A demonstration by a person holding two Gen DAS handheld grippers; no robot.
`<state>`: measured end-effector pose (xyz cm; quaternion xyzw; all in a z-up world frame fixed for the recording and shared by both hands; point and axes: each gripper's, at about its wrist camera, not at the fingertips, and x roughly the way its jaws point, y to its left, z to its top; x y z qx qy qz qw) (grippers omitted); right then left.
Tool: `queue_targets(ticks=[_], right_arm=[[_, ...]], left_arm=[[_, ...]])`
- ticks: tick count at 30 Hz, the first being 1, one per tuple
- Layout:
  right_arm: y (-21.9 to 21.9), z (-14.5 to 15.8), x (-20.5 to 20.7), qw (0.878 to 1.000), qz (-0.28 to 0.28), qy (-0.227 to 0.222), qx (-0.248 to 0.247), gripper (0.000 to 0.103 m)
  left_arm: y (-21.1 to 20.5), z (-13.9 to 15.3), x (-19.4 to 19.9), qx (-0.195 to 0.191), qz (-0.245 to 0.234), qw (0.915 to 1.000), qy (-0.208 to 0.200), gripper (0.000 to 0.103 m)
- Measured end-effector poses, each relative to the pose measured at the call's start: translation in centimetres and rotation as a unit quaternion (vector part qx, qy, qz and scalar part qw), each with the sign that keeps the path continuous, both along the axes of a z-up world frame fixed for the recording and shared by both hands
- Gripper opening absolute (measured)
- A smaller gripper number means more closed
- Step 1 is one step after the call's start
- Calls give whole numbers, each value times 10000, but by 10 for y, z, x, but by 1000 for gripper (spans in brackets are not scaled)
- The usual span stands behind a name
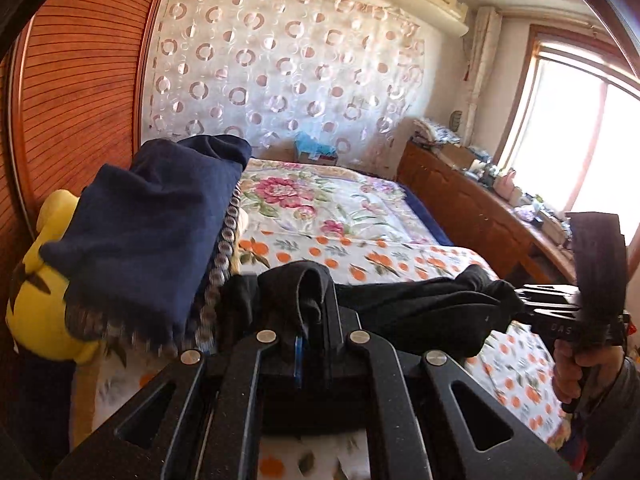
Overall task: Fold small clothes
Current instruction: 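Grasp the folded black shirt with the left tool and lift it, then grasp the black shirt with both tools and lift it together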
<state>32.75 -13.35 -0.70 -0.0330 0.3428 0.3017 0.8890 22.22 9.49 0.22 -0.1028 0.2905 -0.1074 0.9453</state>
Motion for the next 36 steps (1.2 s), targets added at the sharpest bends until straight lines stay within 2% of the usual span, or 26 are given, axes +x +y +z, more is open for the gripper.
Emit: queue_targets(ticks=[4,8,14,15,17,19,20,21,24,28,33,36], right_arm=[[6,-13,46,9997,-101,224,-20,9],[16,-30,90,9980,-197,600,73,9],[23,-35,114,9983,38,544,226,12],[22,-34,116,9981,65,545,293,14],[16,-34,117,9974,101,582,415,19],[7,-36,120,9932,182,847,782,39],[-2,-38,122,9900,159,967,1012,62],[-7,-34,124,9904,47,907,1046,67],[-18,-23,122,9946,-128,562,862,67],[-13,-24,111,9989,-188,292,318,68],[3,-31,91,9997,-140,174,-69,68],[14,-32,87,9997,-152,179,-97,68]], left_arm=[[-2,-7,34,193,56,9997,114,8],[-7,-13,49,412,103,9988,239,8],[-7,-15,51,633,137,9974,302,9],[-7,-14,51,683,131,9970,334,14],[-8,-12,50,661,68,9973,296,42],[-7,-8,47,620,22,9978,248,55],[-7,-7,46,626,14,9978,230,65],[-9,-4,43,646,18,9977,191,68],[-12,-3,35,749,9,9971,91,69],[-11,-13,22,793,-58,9965,256,69],[-4,-29,16,826,-33,9954,482,69],[-1,-35,13,843,-15,9949,560,69]])
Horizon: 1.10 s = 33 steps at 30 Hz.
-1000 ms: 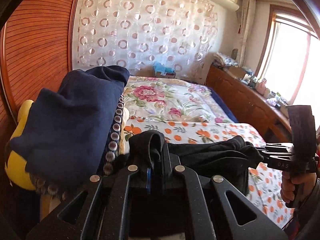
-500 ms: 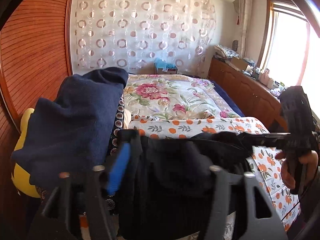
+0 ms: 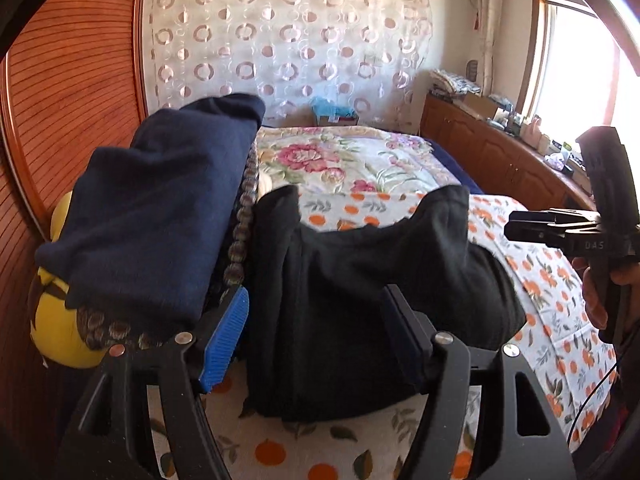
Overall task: Fold small clothes
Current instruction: 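Grasp the black shirt with both tools and lift it together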
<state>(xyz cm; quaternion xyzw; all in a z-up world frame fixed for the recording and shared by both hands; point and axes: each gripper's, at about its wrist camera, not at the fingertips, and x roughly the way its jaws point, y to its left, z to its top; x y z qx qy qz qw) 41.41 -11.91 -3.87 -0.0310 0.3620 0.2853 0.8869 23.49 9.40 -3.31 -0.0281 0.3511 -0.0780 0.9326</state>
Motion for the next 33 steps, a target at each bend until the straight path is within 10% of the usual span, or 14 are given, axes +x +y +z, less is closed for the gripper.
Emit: queue_targets(ticks=[25,33], right_arm=[[34,-52,28,9978,-129,591,-280,81],[28,-48,20,9972,261,698,-86,35]], left_arm=[[15,-49,-1,-487,102,9959,751,69],[18,-60,2,-894,103,9916,934,69]])
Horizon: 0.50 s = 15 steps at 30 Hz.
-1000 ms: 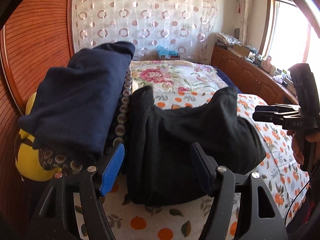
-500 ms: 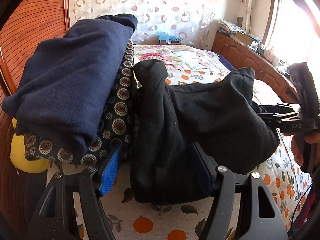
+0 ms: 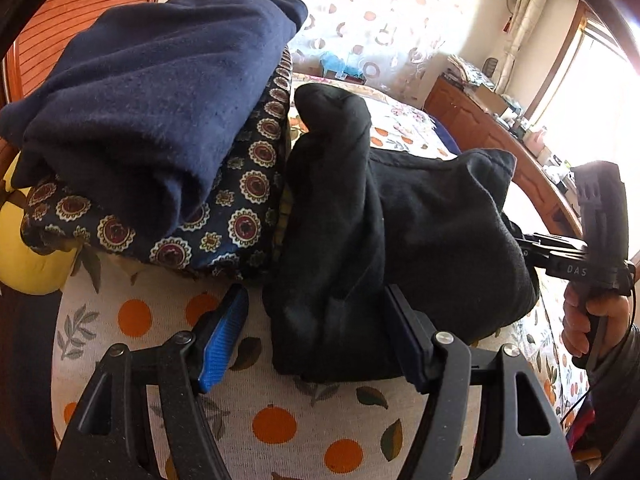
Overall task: Fold small clothes
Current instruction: 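Grasp the black shirt with both tools and lift it together, then carry the folded black shirt with both tools onto the clothes stack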
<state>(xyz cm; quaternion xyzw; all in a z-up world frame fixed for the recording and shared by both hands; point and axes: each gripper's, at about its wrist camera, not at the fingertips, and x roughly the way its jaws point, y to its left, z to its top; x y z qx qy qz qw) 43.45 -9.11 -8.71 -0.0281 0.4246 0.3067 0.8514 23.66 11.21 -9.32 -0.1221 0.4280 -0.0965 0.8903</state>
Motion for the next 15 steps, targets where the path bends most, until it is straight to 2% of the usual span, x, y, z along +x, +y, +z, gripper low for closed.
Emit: queue_targets(ticks=[2,9,11,12,14,15], right_arm=[[-1,1,-3,10000,28,-58,-31,32],[-5,0,-7,9998,43,-160,-50,31],[-4,1,-9,9997,75,-204,-76,30],[-4,2,-11,9996,89,-231,-95,29],[-4,5,-15,9994,118,-290,-117,27],[-5,8,-17,9992,117,-351,-125,26]], left_arm=[[-1,0,0,33,-1,10000,-18,69],[-14,-1,3,183,45,9998,-114,69],[-17,-1,2,16,-83,9999,-100,50],[-19,-1,1,-49,-122,9999,-68,46],[-23,-1,0,-107,-224,9997,-37,30],[-24,-1,-1,-169,-233,9996,-39,25]])
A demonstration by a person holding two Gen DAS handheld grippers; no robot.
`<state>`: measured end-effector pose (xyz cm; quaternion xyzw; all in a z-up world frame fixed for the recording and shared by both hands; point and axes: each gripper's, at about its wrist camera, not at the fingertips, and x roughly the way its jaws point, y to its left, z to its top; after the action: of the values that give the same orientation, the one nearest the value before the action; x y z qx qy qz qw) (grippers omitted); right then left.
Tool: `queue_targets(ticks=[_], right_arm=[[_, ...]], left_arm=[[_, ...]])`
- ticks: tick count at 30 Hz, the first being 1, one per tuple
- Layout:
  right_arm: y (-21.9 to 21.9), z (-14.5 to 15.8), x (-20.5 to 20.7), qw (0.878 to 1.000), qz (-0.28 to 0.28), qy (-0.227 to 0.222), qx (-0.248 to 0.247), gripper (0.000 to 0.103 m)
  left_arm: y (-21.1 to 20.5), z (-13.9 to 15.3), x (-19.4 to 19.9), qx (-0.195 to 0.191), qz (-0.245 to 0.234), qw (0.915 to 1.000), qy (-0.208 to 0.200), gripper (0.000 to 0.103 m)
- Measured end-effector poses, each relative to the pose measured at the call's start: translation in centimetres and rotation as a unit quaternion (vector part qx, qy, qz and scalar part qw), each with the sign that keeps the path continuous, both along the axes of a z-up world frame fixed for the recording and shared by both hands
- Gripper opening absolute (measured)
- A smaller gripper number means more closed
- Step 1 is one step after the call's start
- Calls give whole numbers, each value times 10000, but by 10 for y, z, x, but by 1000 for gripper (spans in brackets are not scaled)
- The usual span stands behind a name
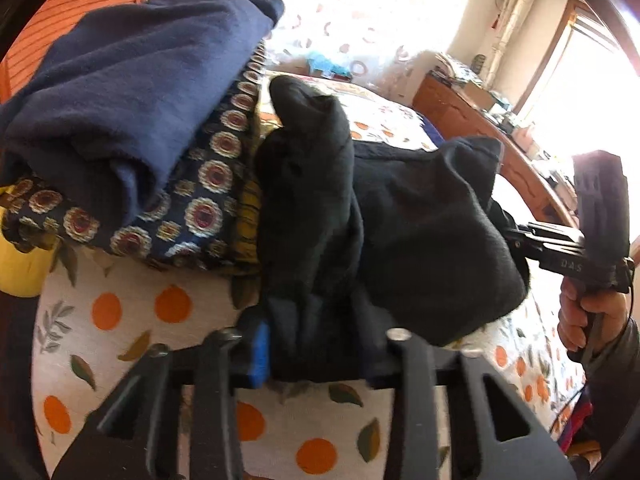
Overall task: Fold small clothes
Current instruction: 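Carry the folded black shirt with both tools onto the clothes stack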
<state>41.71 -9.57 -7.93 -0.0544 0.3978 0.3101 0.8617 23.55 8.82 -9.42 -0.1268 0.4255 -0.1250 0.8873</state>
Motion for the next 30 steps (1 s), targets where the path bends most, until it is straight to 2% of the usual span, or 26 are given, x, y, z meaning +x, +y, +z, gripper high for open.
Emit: queue_targets(ticks=[2,3,10,17,24,28,30], right_arm=[[-2,6,-6,9999,-12,-144,10,25],[-3,9,-9,9998,-14,-217,-4,24],[-14,42,-24,9968,-170,-757,-184,23],[-10,106,-40,9873,-130,-1551,-325,23],[30,169,-41,9724,126,-2293,-414,22],[74,187,-26,9661,475,-2505,-394,22],[102,195,-14,9632,671,-2577,-359,22]], left_arm=[[-4,3,-3,-20,-36,10000,-24,12],[-7,7,-6,11,-75,9999,-92,10],[-27,50,-27,-207,-401,9968,-655,8],[-31,113,-36,-311,-457,9879,-1451,8],[-2,182,-28,17,-193,9755,-2192,8],[38,204,-35,235,117,9686,-2473,8],[54,206,-35,359,336,9661,-2534,8]])
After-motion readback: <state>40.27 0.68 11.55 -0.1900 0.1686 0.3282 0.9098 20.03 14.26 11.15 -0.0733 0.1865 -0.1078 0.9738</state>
